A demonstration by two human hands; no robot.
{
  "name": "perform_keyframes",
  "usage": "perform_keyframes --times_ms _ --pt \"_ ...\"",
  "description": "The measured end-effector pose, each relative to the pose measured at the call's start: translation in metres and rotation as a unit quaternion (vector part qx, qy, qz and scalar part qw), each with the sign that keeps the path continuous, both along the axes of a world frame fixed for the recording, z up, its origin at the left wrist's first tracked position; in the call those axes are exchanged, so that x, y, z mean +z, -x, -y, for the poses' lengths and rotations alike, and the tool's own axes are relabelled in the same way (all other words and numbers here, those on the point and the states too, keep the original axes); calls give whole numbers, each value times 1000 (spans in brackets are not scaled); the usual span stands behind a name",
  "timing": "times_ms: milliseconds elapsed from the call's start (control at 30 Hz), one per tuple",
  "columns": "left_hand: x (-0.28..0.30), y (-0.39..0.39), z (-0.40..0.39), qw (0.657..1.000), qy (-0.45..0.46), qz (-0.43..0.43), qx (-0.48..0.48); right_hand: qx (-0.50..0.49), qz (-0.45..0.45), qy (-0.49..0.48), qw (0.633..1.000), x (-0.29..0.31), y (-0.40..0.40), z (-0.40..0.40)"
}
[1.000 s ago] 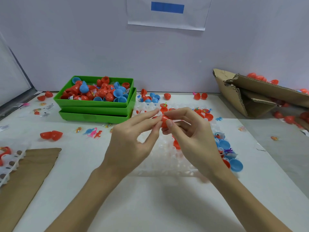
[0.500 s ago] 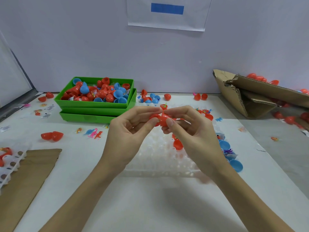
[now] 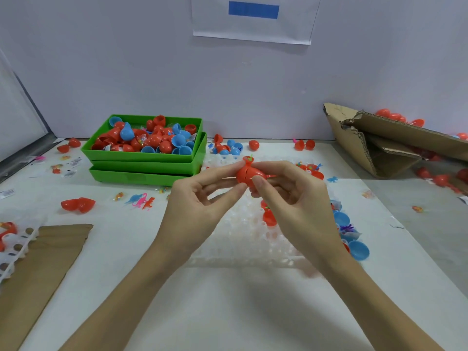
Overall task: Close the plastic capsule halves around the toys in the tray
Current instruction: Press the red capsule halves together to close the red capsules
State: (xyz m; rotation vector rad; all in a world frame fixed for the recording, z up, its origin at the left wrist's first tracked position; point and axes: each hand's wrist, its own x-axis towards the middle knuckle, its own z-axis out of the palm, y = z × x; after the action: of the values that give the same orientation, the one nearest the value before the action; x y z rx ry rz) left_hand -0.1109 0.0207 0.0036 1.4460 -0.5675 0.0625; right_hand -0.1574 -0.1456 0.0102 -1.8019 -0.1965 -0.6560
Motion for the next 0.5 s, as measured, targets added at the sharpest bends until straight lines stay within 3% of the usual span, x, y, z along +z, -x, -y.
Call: perform_keyframes --times_ms 233,500 --pt "0 1 -1 997 -11 66 48 45 -10 -6 999 4 1 1" --pt "-1 0 -2 996 -2 68 50 39 18 8 999 4 3 3"
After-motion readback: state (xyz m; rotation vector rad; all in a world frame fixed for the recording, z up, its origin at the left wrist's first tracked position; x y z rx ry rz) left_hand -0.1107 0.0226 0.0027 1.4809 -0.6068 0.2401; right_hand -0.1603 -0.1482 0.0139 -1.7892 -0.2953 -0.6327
